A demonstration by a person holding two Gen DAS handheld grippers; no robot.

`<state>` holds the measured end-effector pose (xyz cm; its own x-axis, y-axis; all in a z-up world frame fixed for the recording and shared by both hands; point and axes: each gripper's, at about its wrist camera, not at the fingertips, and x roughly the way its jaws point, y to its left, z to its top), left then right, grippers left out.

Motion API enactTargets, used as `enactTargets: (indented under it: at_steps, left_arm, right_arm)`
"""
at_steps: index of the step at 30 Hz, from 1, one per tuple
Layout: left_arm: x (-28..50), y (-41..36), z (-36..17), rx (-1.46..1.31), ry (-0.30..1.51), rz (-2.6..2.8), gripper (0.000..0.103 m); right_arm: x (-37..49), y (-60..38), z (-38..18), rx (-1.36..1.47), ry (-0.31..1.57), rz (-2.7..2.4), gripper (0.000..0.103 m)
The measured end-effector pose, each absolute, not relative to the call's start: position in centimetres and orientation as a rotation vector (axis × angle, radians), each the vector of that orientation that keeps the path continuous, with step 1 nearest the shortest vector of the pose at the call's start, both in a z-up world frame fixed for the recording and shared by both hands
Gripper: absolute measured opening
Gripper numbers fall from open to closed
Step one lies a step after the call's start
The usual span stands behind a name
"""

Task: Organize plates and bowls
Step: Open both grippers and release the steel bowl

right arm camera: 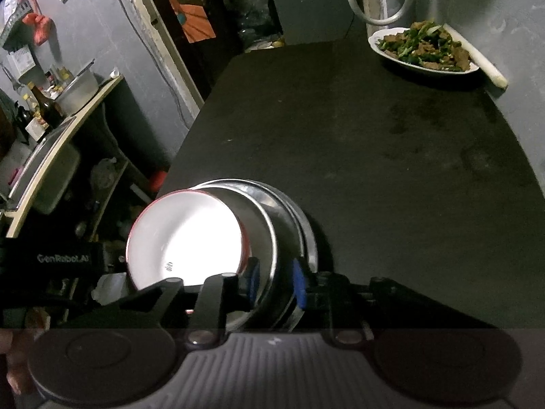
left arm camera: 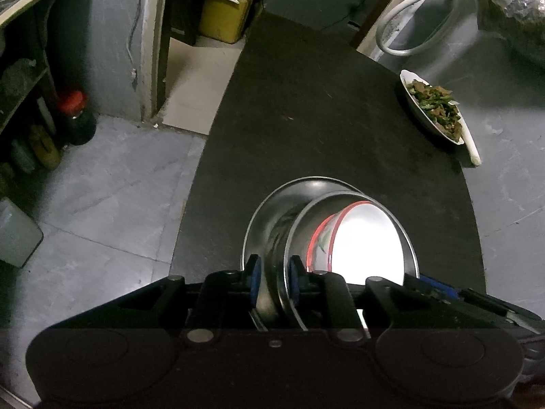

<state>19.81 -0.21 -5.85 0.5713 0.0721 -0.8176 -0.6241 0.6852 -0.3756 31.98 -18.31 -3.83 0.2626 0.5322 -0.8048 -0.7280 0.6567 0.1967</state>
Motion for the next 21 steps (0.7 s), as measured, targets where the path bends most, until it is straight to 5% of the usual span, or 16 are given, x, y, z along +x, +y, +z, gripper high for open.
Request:
enactTargets:
  at_steps: [4,14,17,21]
  left_arm:
    - [19.5,-0.2,-5.5,-0.7,0.861,0.463,0.025]
    - [19.9,-0.7,-5.1,-0.66,0.869,0.484,0.027]
    - [20.0,-1.1,-4.8,-0.585,0.895,0.578,0.065]
    - [19.4,-0.8,-4.7,-0.612,0.866,0.58,0.068]
  right_arm:
    - [32.0,-18.7,-3.9,-0.234,0.958,0.854,0.044]
    - [32.3,-19.1,-4.1,-0.229,0.943,0.853,0.054]
    - [32.4,-19.4,-4.0,-0.223,0.936,0.846,0.06]
    - [32.5,-19.5,-4.0,-0.217,0.933,0.843,0.062]
